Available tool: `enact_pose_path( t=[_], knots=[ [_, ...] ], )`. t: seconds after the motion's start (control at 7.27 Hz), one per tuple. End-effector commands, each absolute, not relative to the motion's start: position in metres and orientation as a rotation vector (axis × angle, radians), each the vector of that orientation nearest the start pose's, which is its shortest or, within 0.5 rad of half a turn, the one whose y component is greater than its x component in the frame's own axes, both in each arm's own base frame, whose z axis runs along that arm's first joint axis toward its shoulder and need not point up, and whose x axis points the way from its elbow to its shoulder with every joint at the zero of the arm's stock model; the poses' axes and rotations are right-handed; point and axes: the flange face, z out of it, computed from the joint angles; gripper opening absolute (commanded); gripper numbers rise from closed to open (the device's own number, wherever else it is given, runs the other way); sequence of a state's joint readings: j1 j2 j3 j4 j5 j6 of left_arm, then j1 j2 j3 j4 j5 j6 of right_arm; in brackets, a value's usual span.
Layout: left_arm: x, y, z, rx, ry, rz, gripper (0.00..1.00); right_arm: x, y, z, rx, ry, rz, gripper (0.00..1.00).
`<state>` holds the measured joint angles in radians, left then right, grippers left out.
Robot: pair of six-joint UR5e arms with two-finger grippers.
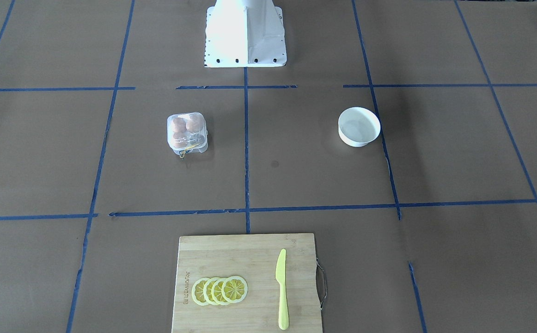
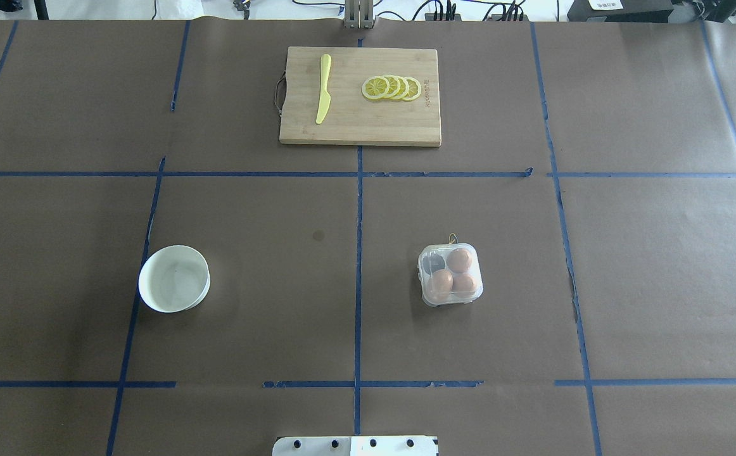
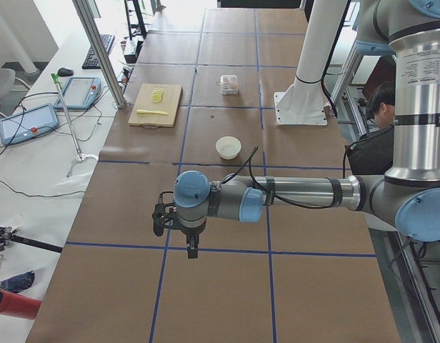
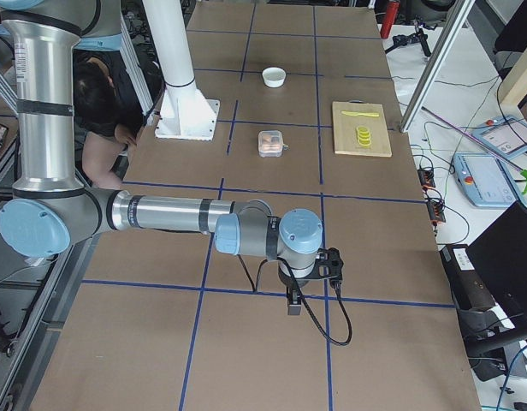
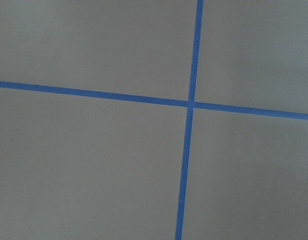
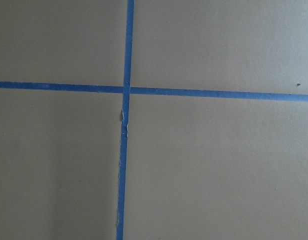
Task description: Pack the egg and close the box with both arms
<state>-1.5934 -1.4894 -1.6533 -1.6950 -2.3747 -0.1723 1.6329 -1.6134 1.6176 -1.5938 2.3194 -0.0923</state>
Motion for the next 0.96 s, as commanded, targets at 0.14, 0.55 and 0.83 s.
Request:
enact_pose_path(
  t=[0.14, 0.55, 0.83],
  knots=[
    [-0.072, -0.471, 0.639, 0.064, 0.809, -0.130, 1.00, 0.093, -0.483, 0.648, 0.065, -0.746, -0.038, 1.00],
    [-0.071, -0.474, 0.633, 0.074, 0.808, -0.126, 1.00, 0.093, -0.488, 0.650, 0.061, -0.746, -0.040, 1.00],
    [-0.071, -0.480, 0.628, 0.082, 0.807, -0.121, 1.00, 0.093, -0.487, 0.651, 0.059, -0.746, -0.038, 1.00]
  ],
)
